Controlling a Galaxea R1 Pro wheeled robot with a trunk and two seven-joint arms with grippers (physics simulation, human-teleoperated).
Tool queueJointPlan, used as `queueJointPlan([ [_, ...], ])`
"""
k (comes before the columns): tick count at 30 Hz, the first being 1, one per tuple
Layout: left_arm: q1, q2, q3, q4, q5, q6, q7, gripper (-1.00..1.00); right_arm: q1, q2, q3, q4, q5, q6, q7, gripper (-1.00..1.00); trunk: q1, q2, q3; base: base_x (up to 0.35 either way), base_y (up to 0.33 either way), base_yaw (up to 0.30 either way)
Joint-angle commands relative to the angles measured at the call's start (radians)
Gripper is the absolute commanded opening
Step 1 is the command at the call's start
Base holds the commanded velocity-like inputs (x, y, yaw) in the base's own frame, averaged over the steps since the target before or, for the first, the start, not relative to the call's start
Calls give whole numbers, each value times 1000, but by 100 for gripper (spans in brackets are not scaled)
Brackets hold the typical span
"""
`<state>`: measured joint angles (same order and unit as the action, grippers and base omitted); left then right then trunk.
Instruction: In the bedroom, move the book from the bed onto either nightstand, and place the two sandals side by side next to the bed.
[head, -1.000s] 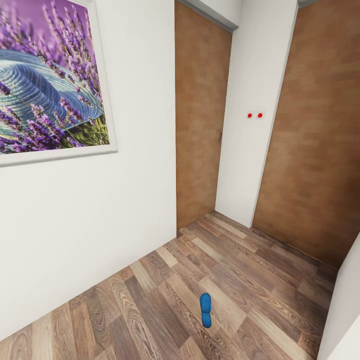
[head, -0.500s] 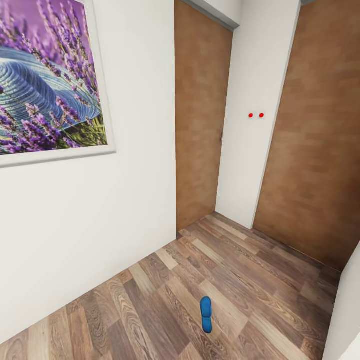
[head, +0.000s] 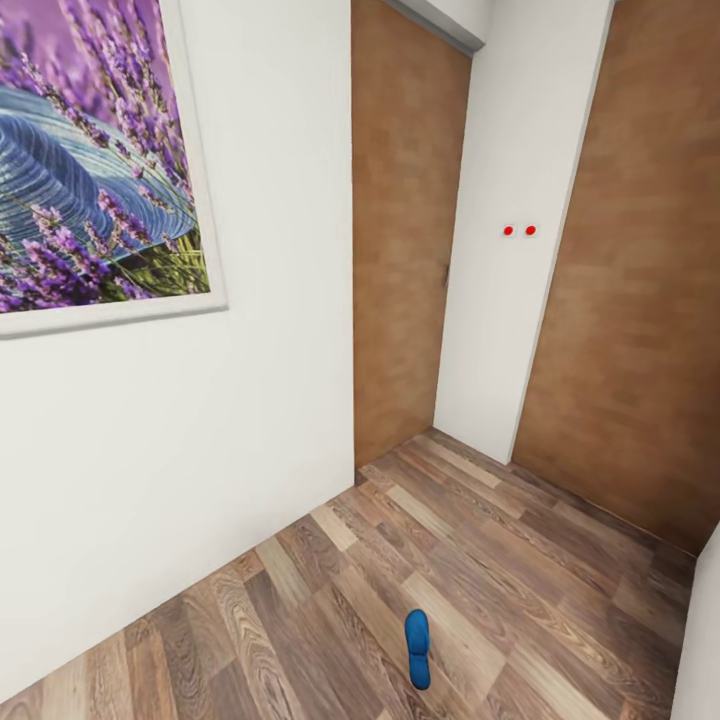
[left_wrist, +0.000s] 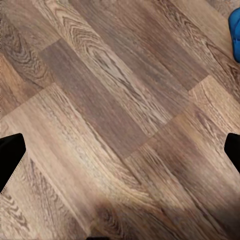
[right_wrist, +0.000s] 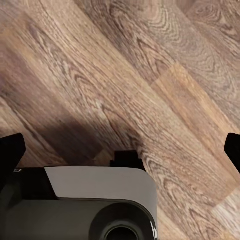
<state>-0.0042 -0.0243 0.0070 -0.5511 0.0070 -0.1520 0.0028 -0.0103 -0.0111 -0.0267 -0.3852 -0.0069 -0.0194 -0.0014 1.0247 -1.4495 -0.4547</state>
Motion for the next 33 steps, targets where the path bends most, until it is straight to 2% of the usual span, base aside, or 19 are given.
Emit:
queueJointPlan([
  [1,0,0,1,0,1,-3,0,100,0,0,-2,0,-1,-2,0,100,0,-1,-1,153,122,0],
  [13,0,0,1,1,1,-3,0,100,0,0,-2,0,-1,-2,0,100,0,-1,-1,155,124,0],
  [33,0,0,1,0,1,-3,0,100,0,0,-2,0,-1,-2,0,100,0,-1,-1,11,8,0],
])
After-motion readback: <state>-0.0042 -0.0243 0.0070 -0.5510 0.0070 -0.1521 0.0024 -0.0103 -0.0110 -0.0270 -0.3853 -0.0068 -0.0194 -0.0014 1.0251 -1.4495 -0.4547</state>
